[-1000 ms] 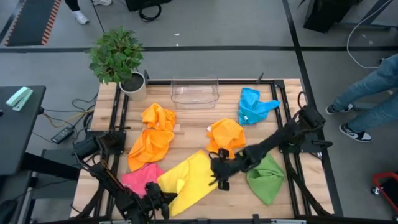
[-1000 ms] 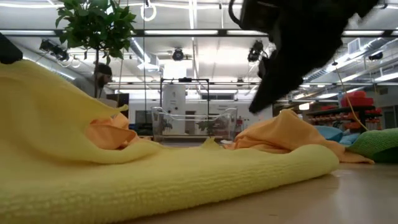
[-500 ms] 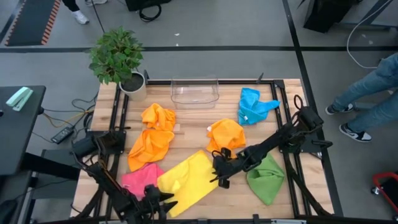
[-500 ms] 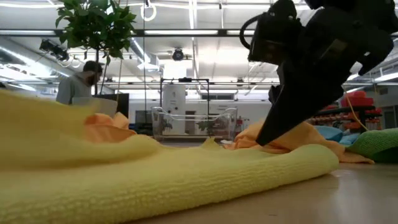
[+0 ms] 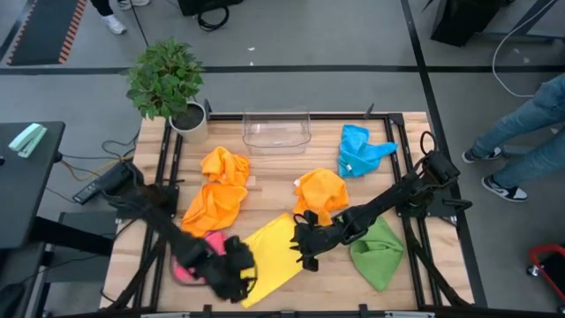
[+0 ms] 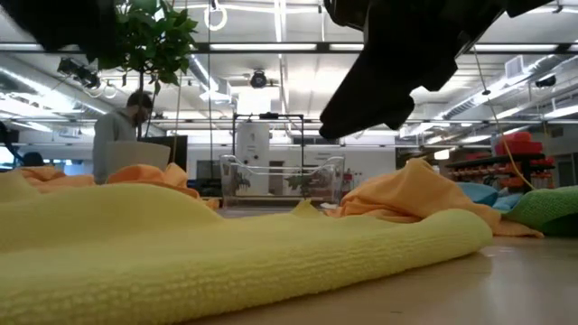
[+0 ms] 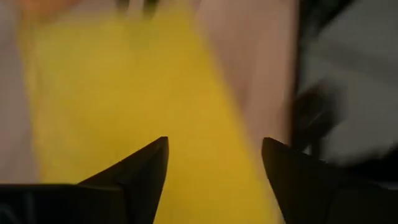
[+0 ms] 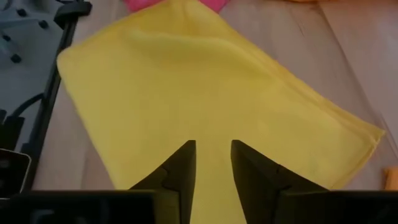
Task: Fold microfiber towels
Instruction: Fold the yellow microfiber cloth
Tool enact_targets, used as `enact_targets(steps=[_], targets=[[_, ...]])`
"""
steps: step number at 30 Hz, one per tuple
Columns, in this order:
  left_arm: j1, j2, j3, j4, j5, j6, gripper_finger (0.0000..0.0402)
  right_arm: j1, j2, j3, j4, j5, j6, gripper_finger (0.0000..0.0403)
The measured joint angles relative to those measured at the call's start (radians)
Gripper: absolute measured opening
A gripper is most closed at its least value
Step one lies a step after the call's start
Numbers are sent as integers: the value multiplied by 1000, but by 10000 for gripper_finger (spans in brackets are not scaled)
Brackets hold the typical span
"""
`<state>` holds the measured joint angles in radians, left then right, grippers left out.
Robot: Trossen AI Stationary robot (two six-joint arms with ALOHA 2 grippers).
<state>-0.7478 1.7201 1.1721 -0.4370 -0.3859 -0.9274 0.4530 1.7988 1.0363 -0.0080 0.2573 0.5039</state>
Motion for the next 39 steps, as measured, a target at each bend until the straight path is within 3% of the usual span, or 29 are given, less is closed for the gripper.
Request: enact_targets(steps=[3,7,14,21,33,39], targets=[[72,1,0,-146,209,-7,239,4,0,0,-21,0,28,107],[111,-10,1,-201,306,26,220,11,0,0,-25,3,34,106],[147,-11,1,-347,364,-298,195,13,0,0,-28,15,46,106],[193,5,1,-331,374,-538,181,12,0,0,-28,23,46,106],[185,55,-3,-302,418,-581,169,12,0,-1,-48,25,39,106],[191,55,-3,-313,408,-580,122,12,0,-1,-53,26,39,106]])
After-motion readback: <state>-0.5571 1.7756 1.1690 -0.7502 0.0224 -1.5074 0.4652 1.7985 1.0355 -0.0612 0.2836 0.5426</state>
